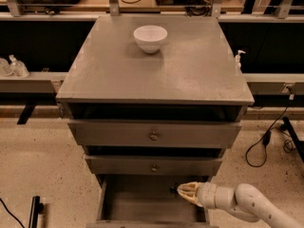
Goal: Place rxbar blueberry into bottom drawer
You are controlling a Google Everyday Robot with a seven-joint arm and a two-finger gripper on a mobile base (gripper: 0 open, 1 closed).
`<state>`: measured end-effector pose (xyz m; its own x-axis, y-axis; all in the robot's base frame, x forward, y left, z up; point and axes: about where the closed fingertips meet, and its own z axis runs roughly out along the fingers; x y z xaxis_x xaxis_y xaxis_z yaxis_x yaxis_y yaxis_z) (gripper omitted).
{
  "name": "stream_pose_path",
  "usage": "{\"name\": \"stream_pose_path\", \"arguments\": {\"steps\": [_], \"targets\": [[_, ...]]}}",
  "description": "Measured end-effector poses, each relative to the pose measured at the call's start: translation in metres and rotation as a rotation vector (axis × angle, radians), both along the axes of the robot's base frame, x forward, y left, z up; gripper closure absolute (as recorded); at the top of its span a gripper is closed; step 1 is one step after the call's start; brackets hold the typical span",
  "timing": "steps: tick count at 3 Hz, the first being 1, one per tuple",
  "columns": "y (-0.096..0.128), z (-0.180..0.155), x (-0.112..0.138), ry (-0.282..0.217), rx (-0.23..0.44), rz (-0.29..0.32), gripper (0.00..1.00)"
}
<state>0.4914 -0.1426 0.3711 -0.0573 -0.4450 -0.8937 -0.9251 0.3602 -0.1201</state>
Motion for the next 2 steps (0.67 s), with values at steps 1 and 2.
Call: {"name": "stream_pose_path", "arguments": {"steps": [1,2], "targets": [[0.005,-0.03,0.007,0.02,-0.047,-0.012,1.0],[0.003,-0.055,0.015,0.056,-0.079,-0.034,1.0]]}}
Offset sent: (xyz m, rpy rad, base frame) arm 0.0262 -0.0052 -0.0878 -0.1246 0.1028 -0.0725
